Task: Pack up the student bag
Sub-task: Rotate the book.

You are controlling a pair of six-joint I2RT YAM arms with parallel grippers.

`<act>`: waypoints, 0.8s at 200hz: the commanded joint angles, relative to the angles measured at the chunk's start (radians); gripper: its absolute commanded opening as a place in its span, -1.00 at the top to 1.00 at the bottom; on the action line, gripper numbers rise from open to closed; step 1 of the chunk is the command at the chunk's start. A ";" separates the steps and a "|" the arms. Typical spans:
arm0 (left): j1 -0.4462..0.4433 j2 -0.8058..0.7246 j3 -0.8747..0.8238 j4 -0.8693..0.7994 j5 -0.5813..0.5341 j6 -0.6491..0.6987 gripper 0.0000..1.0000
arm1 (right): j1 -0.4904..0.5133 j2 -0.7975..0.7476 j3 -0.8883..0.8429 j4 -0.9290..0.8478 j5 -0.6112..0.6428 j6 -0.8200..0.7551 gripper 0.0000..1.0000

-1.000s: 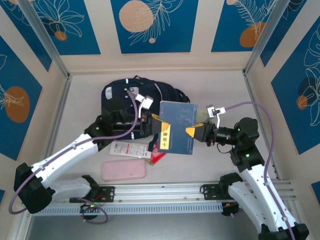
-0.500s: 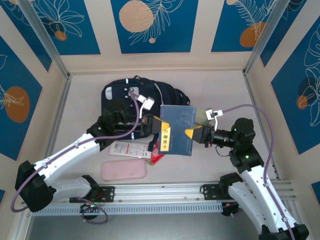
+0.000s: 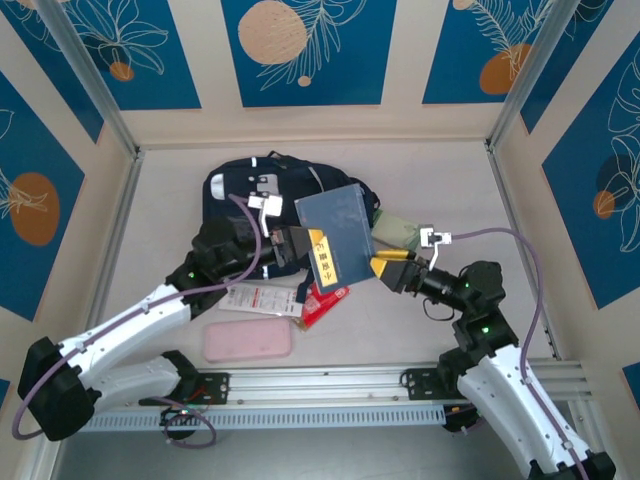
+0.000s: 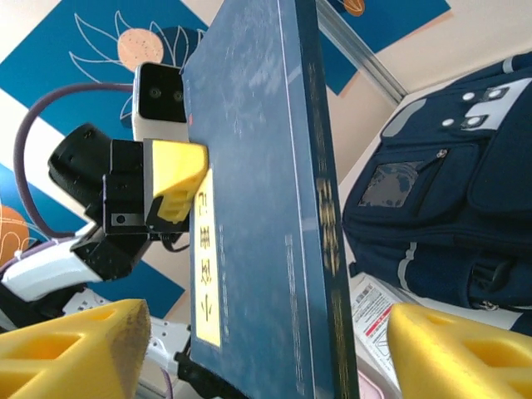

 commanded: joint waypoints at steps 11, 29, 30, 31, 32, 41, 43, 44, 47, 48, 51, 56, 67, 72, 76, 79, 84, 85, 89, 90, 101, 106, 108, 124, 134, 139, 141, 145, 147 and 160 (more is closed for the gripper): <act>-0.007 -0.088 -0.096 0.280 -0.334 -0.166 1.00 | 0.102 0.011 -0.037 0.169 0.256 0.059 -0.67; -0.014 -0.099 -0.117 0.318 -0.396 -0.191 1.00 | 0.137 0.077 -0.042 0.231 0.365 0.148 -0.74; -0.014 -0.100 -0.118 0.318 -0.398 -0.191 1.00 | 0.137 0.081 -0.042 0.240 0.367 0.154 -0.74; -0.014 -0.100 -0.117 0.317 -0.399 -0.192 1.00 | 0.137 0.085 -0.042 0.249 0.370 0.159 -0.74; -0.014 -0.100 -0.117 0.317 -0.401 -0.191 1.00 | 0.138 0.090 -0.043 0.256 0.372 0.167 -0.74; -0.017 -0.105 -0.115 0.308 -0.410 -0.188 1.00 | 0.147 0.145 -0.050 0.341 0.388 0.228 -0.76; -0.018 -0.106 -0.114 0.308 -0.412 -0.189 1.00 | 0.148 0.158 -0.050 0.356 0.389 0.239 -0.76; -0.017 -0.106 -0.114 0.307 -0.413 -0.189 1.00 | 0.150 0.164 -0.049 0.366 0.390 0.246 -0.76; -0.019 -0.108 -0.113 0.306 -0.416 -0.187 1.00 | 0.153 0.184 -0.047 0.389 0.391 0.262 -0.77; -0.019 -0.108 -0.113 0.306 -0.417 -0.187 1.00 | 0.154 0.189 -0.045 0.395 0.390 0.268 -0.77; -0.020 -0.108 -0.114 0.306 -0.419 -0.186 1.00 | 0.159 0.207 -0.041 0.412 0.389 0.281 -0.77; -0.020 -0.111 -0.113 0.306 -0.422 -0.185 1.00 | 0.166 0.237 -0.033 0.434 0.389 0.299 -0.78; -0.021 -0.113 -0.114 0.303 -0.428 -0.189 1.00 | 0.197 0.292 -0.012 0.480 0.395 0.305 -0.79; -0.020 -0.113 -0.114 0.303 -0.429 -0.191 1.00 | 0.213 0.313 -0.001 0.500 0.400 0.300 -0.79; -0.022 -0.113 -0.113 0.302 -0.428 -0.190 1.00 | 0.227 0.327 0.007 0.512 0.406 0.294 -0.79; -0.022 -0.112 -0.111 0.300 -0.428 -0.191 1.00 | 0.237 0.338 0.013 0.519 0.410 0.288 -0.78; -0.022 -0.112 -0.111 0.298 -0.427 -0.191 1.00 | 0.255 0.353 0.023 0.531 0.417 0.277 -0.78; -0.022 -0.112 -0.111 0.298 -0.428 -0.191 1.00 | 0.257 0.357 0.024 0.533 0.419 0.275 -0.78; -0.023 -0.110 -0.111 0.298 -0.427 -0.193 1.00 | 0.271 0.370 0.033 0.543 0.426 0.268 -0.78; -0.023 -0.110 -0.111 0.298 -0.427 -0.194 1.00 | 0.274 0.374 0.034 0.545 0.429 0.266 -0.78; -0.026 -0.104 -0.109 0.301 -0.423 -0.199 1.00 | 0.307 0.407 0.050 0.582 0.452 0.254 -0.76; -0.026 -0.100 -0.108 0.301 -0.422 -0.202 1.00 | 0.321 0.423 0.055 0.598 0.462 0.250 -0.74; -0.027 -0.100 -0.108 0.300 -0.421 -0.203 1.00 | 0.325 0.428 0.057 0.605 0.466 0.248 -0.73; -0.029 -0.089 -0.103 0.293 -0.419 -0.215 1.00 | 0.357 0.473 0.076 0.634 0.492 0.244 -0.67; -0.031 -0.084 -0.100 0.282 -0.419 -0.218 1.00 | 0.370 0.501 0.087 0.659 0.497 0.242 -0.64; -0.032 -0.084 -0.098 0.280 -0.421 -0.218 1.00 | 0.378 0.512 0.091 0.672 0.499 0.240 -0.63; -0.033 -0.083 -0.098 0.279 -0.421 -0.217 1.00 | 0.380 0.517 0.094 0.678 0.499 0.239 -0.62; -0.033 -0.081 -0.098 0.277 -0.422 -0.218 1.00 | 0.385 0.525 0.098 0.687 0.500 0.238 -0.61; -0.032 -0.081 -0.098 0.276 -0.423 -0.219 1.00 | 0.387 0.528 0.099 0.690 0.501 0.238 -0.60; -0.033 -0.081 -0.098 0.266 -0.433 -0.227 1.00 | 0.401 0.552 0.113 0.703 0.507 0.238 -0.54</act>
